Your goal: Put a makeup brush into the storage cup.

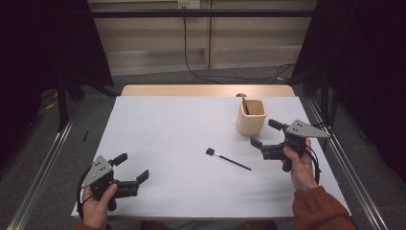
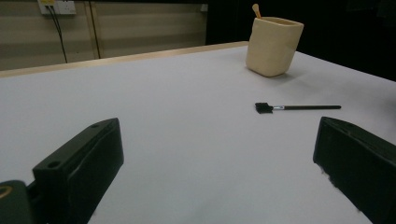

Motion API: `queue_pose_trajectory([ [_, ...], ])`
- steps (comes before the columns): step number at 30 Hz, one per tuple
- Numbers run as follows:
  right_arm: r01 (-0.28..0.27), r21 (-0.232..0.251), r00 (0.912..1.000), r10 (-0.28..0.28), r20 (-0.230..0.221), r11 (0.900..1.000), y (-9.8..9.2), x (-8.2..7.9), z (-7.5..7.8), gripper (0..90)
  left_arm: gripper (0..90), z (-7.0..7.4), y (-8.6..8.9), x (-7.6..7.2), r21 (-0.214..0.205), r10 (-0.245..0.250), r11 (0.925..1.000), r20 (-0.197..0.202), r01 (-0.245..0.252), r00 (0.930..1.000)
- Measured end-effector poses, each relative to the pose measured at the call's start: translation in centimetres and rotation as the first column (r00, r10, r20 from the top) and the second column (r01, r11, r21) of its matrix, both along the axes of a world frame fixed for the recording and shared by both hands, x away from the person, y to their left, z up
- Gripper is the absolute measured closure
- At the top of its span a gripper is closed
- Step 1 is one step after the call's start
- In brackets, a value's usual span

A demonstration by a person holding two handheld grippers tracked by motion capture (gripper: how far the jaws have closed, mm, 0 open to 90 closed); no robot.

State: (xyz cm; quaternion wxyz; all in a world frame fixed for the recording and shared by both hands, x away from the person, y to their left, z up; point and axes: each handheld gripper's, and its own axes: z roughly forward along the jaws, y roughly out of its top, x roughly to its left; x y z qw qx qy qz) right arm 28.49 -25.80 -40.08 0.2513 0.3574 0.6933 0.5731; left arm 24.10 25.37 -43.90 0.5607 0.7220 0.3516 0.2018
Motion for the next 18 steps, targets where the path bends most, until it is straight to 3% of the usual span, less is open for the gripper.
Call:
queue_pose_trajectory([
  [13,-0.062,-0.015,0.9981,0.062,-0.004,0.9980,2.5,3.1,1.7,2.7,1.8,0.0,0.0,0.0,0.006,-0.005,1.0000,0.001,0.005,1.0000],
  [18,-0.079,-0.042,0.9969,0.079,-0.007,0.9960,3.7,4.1,2.4,4.0,1.8,0.0,0.0,0.0,0.008,-0.006,1.0000,0.002,0.006,1.0000],
])
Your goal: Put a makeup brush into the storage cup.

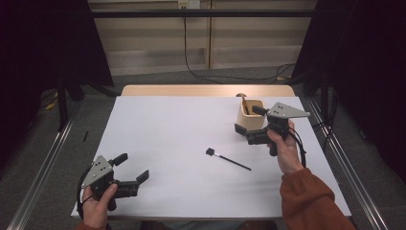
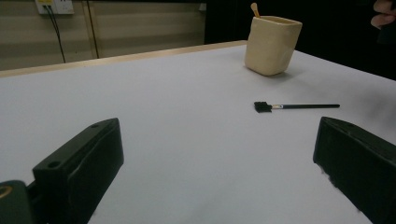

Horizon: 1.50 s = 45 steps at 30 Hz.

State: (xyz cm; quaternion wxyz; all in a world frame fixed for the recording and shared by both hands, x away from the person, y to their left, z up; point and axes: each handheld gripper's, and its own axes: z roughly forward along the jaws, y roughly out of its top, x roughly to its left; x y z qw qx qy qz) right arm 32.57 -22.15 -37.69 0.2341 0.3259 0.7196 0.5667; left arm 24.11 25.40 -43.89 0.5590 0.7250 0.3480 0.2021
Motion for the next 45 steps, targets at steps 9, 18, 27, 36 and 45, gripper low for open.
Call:
queue_pose_trajectory([
  [9,-0.051,-0.051,0.9970,0.048,-0.061,0.9974,0.1,0.6,-0.1,3.7,1.8,0.0,-0.1,0.0,-0.006,0.002,1.0000,-0.001,-0.002,1.0000],
  [18,-0.130,-0.115,0.9727,0.105,-0.207,0.9848,-0.5,0.9,0.5,7.0,1.8,0.0,0.0,0.0,-0.003,-0.001,1.0000,0.001,0.001,1.0000],
  [27,-0.242,-0.268,0.9282,0.142,-0.344,0.9326,0.6,1.0,0.5,4.1,1.8,0.0,-0.1,0.0,-0.005,0.002,1.0000,-0.001,-0.002,1.0000],
  [36,-0.352,-0.413,0.8593,0.116,-0.498,0.8400,2.1,1.7,-0.4,8.1,1.9,0.0,-0.1,0.0,-0.001,0.002,1.0000,0.001,-0.002,1.0000],
  [45,-0.422,-0.476,0.7769,0.037,-0.629,0.7720,2.5,2.6,-1.5,6.7,1.9,0.0,-0.1,0.1,0.002,0.002,1.0000,-0.002,-0.002,1.0000],
])
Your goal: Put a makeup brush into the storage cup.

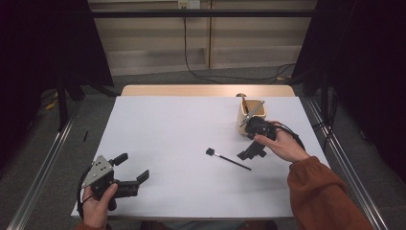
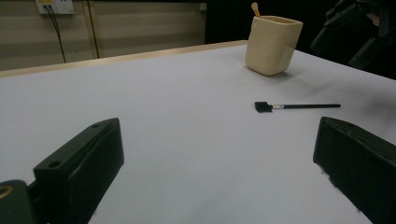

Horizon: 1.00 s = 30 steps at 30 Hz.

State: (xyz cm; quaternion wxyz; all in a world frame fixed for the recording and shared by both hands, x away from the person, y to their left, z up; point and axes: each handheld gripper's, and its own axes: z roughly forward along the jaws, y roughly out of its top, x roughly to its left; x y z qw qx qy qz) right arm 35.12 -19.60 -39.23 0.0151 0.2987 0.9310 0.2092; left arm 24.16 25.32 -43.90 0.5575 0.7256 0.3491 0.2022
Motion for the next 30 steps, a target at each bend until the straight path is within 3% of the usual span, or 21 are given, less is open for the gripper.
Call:
queue_pose_trajectory([
  [7,-0.050,-0.089,0.9960,0.044,-0.079,0.9948,0.4,0.4,-1.1,6.6,1.9,0.0,0.0,0.0,0.000,0.000,1.0000,0.000,0.000,1.0000],
  [13,-0.107,-0.120,0.9900,0.094,-0.105,0.9870,0.6,0.5,-1.9,9.3,1.9,0.0,0.0,0.0,0.002,-0.001,1.0000,0.001,0.001,1.0000],
  [22,-0.119,-0.143,0.9865,0.101,-0.129,0.9826,1.3,1.1,-2.8,9.8,1.9,0.0,0.0,0.0,0.000,0.001,1.0000,-0.002,-0.001,1.0000],
  [30,-0.164,-0.152,0.9754,0.137,-0.173,0.9747,2.8,1.9,-3.3,28.3,1.9,0.0,0.0,0.0,0.001,-0.001,1.0000,0.000,0.001,1.0000],
])
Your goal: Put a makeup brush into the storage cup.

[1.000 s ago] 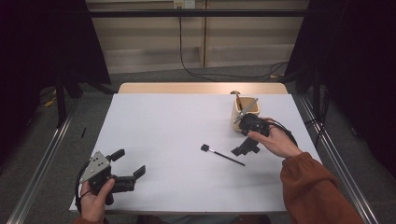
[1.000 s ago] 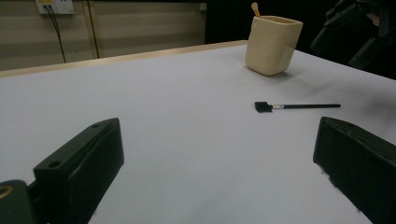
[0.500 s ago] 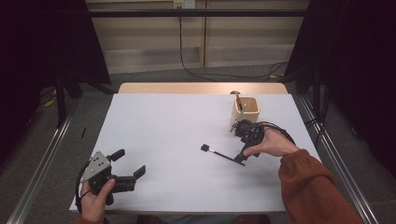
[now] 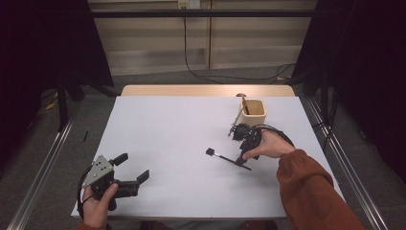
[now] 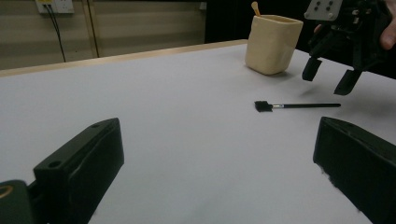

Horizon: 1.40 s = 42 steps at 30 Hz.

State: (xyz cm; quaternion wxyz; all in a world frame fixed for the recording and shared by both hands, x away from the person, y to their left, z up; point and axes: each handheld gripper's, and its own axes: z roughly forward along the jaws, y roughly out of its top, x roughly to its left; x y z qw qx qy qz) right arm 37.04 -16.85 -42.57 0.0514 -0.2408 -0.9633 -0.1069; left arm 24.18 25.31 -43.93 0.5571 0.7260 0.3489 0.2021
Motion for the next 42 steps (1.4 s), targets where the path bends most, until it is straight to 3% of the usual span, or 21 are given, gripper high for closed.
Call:
queue_pose_trajectory([
  [9,0.005,-0.024,0.9996,-0.004,0.027,0.9997,1.5,1.1,-0.8,42.8,1.8,0.0,-0.1,0.0,0.004,-0.007,1.0000,0.003,0.007,1.0000],
  [13,-0.003,-0.014,0.9999,0.004,0.011,0.9999,2.2,1.7,-1.1,47.2,1.8,0.0,0.0,-0.1,0.002,-0.005,1.0000,0.003,0.005,1.0000],
  [23,-0.020,-0.043,0.9997,0.021,0.011,0.9989,4.1,2.7,-1.8,59.0,1.8,-0.1,0.0,0.0,0.011,-0.006,0.9999,-0.005,0.006,1.0000],
  [34,-0.048,-0.058,0.9988,0.048,-0.002,0.9971,5.0,2.6,-2.1,68.1,1.8,-0.1,0.0,0.0,0.009,-0.009,0.9999,-0.002,0.009,1.0000],
  [42,-0.067,-0.074,0.9974,0.069,0.021,0.9950,5.2,2.4,-2.4,72.3,1.8,0.0,-0.1,-0.1,0.010,-0.008,0.9999,-0.001,0.008,1.0000],
])
